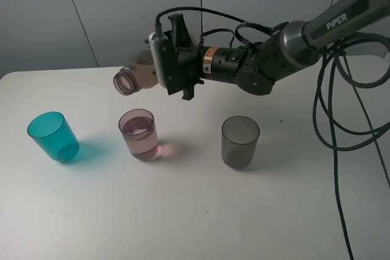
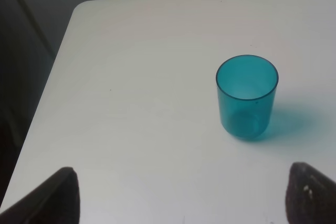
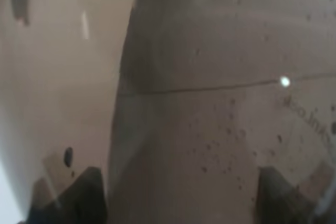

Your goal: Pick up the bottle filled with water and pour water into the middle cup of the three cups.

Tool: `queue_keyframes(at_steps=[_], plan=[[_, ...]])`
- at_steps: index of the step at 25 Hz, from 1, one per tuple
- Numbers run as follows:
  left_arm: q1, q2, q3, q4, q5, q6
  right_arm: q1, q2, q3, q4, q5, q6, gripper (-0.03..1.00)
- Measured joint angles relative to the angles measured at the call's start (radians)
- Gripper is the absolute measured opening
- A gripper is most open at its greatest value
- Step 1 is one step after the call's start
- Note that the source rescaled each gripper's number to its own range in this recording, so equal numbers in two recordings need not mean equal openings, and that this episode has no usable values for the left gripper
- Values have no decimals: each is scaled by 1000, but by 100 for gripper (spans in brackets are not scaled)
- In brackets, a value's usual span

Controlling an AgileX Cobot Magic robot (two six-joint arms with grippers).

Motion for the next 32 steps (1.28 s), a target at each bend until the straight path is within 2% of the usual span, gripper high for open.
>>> queue_keyframes(at_steps=[4, 8, 11, 14, 20, 28, 32], plan=[[0, 0, 0, 0, 0, -2, -8, 0, 0, -7, -2, 353, 0], [0, 0, 0, 0, 0, -2, -41, 0, 0, -18, -11, 654, 0], [0, 0, 0, 0, 0, -2, -76, 0, 0, -52, -23, 829, 0], [0, 0, 0, 0, 0, -2, -112, 0, 0, -82, -77, 973, 0], [0, 0, 0, 0, 0, -2, -177, 46, -19, -101, -194, 1092, 0], [0, 0, 0, 0, 0, -2, -232, 170, -137, -158, -221, 1277, 0], [0, 0, 0, 0, 0, -2, -234, 229, -180, -201, -253, 1303, 0]])
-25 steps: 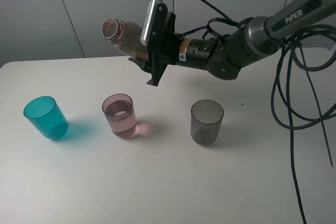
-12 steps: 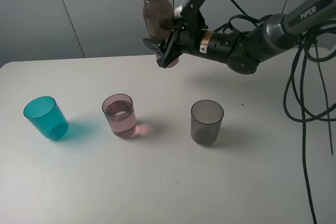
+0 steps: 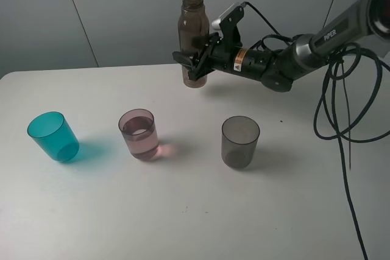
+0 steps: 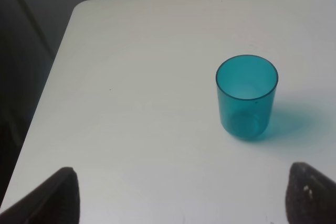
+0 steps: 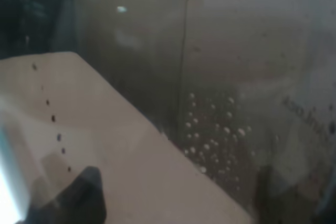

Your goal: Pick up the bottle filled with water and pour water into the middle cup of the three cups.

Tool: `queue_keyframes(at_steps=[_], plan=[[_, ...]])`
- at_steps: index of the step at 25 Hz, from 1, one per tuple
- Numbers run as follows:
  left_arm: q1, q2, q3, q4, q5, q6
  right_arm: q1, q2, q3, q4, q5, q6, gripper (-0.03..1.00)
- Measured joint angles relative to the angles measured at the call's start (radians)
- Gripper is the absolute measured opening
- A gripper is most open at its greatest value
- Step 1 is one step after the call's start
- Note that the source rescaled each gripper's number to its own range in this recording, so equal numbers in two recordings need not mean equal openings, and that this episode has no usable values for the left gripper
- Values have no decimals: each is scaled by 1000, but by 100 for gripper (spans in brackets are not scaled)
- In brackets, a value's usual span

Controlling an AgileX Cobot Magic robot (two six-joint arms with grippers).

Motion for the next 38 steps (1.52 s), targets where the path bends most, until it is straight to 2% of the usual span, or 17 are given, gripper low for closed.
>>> queue_keyframes(at_steps=[9, 27, 28, 30, 31, 32, 34, 38], plan=[[0, 0, 0, 0, 0, 0, 0, 92, -24, -34, -1, 5, 0], [0, 0, 0, 0, 0, 0, 0, 94, -30, -49, -15, -38, 2], [0, 0, 0, 0, 0, 0, 0, 94, -30, -49, -15, -38, 13], [0, 0, 0, 0, 0, 0, 0, 94, -30, -49, -17, -38, 62], [0, 0, 0, 0, 0, 0, 0, 94, -30, -47, -19, -32, 82], [0, 0, 0, 0, 0, 0, 0, 94, -30, -43, -19, -27, 91], [0, 0, 0, 0, 0, 0, 0, 94, -30, -29, -19, -23, 98], [0, 0, 0, 0, 0, 0, 0, 94, -30, -26, -19, -19, 99]])
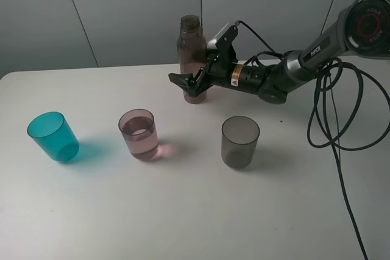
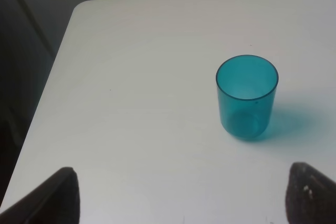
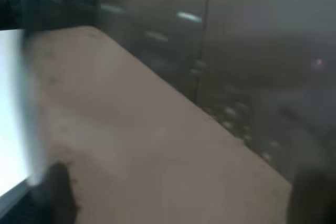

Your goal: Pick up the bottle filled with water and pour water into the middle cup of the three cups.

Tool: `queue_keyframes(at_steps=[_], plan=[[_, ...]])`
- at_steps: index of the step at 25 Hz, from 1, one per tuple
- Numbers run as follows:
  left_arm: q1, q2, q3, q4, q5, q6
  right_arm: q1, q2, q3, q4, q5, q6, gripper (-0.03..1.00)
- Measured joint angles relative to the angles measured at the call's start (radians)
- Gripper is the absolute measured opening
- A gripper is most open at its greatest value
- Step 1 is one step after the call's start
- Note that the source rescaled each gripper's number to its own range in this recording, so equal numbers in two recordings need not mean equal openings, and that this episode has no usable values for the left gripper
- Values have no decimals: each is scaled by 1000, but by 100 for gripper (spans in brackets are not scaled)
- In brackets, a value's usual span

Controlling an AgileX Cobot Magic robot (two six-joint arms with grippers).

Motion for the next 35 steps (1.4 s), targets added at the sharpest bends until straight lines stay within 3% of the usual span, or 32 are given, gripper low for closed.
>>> queue_keyframes(at_steps=[15, 35], plan=[[0, 0, 0, 0, 0, 0, -6, -56, 11, -13, 133, 82, 100], [0, 0, 0, 0, 0, 2, -97, -311, 338, -49, 255, 20, 100]])
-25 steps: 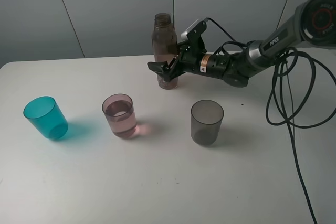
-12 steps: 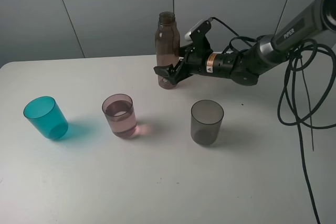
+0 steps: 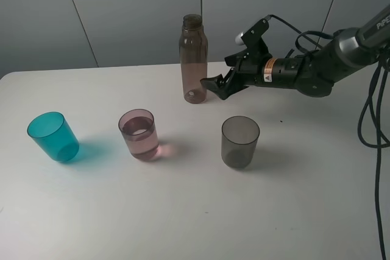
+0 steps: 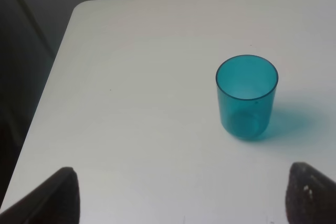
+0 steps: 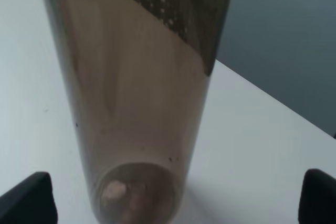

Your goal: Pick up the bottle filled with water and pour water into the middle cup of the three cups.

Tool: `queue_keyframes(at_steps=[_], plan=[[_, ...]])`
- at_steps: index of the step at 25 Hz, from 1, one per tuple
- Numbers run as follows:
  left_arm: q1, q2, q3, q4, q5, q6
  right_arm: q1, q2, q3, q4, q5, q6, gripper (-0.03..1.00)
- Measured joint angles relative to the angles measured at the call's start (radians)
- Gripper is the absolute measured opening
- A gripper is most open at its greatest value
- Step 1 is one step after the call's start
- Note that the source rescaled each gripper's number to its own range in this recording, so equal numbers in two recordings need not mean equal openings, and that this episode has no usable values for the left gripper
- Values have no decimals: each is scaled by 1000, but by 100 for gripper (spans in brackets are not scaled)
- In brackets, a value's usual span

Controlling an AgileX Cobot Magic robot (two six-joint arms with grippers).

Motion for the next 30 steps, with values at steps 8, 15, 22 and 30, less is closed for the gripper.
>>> queue_keyframes(at_steps=[8, 15, 22, 30], plan=[[0, 0, 0, 0, 0, 2, -47, -247, 92, 96, 235, -10, 100], [0, 0, 0, 0, 0, 2, -49, -587, 92, 547, 691, -378, 100], [0, 0, 0, 0, 0, 2, -49, -896, 92, 959, 1193, -783, 100], [0, 0, 0, 0, 0, 2, -49, -1271, 217, 946, 1424, -545, 100]])
